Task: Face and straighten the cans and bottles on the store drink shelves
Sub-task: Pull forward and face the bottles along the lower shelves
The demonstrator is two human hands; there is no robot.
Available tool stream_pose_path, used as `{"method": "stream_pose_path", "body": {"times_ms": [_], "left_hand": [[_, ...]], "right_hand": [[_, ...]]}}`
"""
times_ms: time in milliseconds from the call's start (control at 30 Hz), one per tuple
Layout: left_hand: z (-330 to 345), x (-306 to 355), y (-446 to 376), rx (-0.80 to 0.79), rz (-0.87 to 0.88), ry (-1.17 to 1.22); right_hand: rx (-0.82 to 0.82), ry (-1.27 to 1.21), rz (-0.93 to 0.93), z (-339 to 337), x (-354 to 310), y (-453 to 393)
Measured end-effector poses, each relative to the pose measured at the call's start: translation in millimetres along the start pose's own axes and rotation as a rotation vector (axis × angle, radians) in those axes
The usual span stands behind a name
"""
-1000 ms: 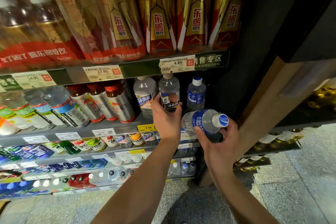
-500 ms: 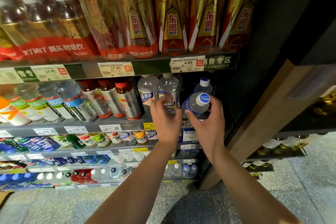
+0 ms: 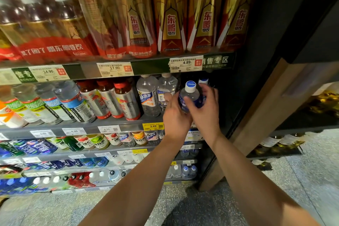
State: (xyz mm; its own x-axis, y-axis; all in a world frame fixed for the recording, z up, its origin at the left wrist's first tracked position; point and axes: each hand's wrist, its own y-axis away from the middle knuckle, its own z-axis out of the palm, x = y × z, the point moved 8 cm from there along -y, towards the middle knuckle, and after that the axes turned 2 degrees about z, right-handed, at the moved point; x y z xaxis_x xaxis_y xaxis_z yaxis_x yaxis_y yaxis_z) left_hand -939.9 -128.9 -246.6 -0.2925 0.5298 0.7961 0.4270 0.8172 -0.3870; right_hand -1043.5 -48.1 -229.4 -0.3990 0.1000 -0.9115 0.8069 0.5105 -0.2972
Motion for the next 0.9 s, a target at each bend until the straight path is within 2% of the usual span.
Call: {"method": "stream_pose_path", "body": {"times_ms": [100, 267, 467, 667, 900], "left_hand": [[3, -5, 0, 0.013, -0.039, -0.009], [3, -8, 1, 0.057, -0.071, 0.049], [0, -10, 2, 0.108, -0.061, 0.039], [0, -10, 1, 0.11, -0.069, 0.05], [16, -2, -9, 0.021, -0.151, 0.089]], "right_hand": [[0.148, -0.129, 0.126, -17, 22, 3], [-0.091, -0.224, 0.318, 2, 48, -4], [-0.169, -0.242, 0.416, 12, 77, -11], [-0.136, -0.152, 0.358, 10, 82, -11], [-0.039, -0.25, 0.322, 0, 87, -1]]}}
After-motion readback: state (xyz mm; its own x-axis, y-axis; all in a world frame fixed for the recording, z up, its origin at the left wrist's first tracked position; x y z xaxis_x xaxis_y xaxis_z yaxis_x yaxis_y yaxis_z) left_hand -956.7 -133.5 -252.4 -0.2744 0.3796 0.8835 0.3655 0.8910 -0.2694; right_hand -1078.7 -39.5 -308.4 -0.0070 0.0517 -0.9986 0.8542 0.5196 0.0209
